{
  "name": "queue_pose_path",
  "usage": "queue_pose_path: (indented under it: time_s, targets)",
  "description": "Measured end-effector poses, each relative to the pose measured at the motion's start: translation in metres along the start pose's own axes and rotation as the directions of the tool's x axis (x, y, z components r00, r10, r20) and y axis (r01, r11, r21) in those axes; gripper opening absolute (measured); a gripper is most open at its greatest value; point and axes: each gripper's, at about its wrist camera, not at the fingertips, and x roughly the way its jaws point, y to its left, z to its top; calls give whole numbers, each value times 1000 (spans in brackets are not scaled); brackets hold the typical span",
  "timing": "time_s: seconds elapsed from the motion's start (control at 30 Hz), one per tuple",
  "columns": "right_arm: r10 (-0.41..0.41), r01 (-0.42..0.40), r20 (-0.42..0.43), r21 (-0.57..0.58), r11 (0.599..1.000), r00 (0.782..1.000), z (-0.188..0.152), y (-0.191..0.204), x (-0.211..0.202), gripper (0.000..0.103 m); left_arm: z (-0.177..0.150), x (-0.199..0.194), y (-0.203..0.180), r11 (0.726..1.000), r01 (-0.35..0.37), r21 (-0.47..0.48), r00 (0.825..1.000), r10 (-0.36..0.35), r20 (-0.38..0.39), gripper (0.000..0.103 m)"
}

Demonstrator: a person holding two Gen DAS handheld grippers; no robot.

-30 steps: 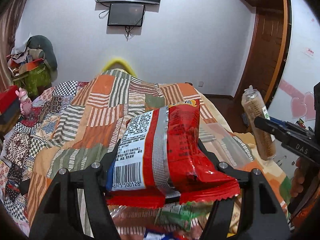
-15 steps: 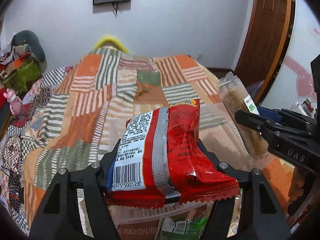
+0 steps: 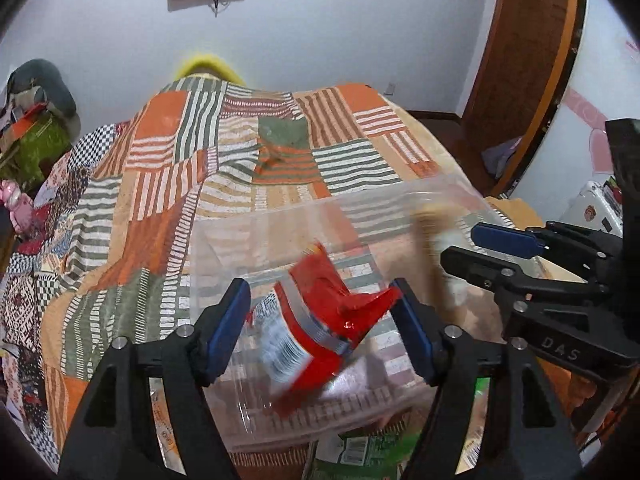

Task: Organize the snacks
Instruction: 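Drop red chip bag in clear box with left while right places cracker roll, then grasp green jelly cup with right gripper while left grasps orange bread bag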

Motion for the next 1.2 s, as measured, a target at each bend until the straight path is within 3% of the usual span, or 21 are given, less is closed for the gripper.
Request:
queue_pose_path:
  time_s: [0.2,0.33,0.53,0.63,0.77,0.9,1.2]
  targets:
    - [-14,15,29,-23,1000,999,1,-1,-16,37,-1,-41,9,1000,7,-13,997,-6,79,82]
    - [-18,20,65,-26,999,998,-4,-2,-34,41,-6,-71,30,999,-30,-44,991,35,128,87]
    - [-35,37,111,-21,999,993,-18,-7,-57,46,-27,-88,73,989,-103,-106,988,114,106,88]
    - [-34,36,119,-8,999,992,-25,-10,-64,53,-42,-84,92,982,-118,-147,989,130,71,88]
    - [-62,62,111,-1,998,992,-37,-14,-66,54,-61,-68,111,972,-139,-192,990,143,7,88]
    - [-73,71,78,26,997,994,-53,-24,-63,56,-75,-47,121,967,-121,-225,993,113,-45,88]
    - [-59,58,5,109,992,998,-83,-40,-56,56,-91,-3,113,975,-125,-184,989,107,-105,88]
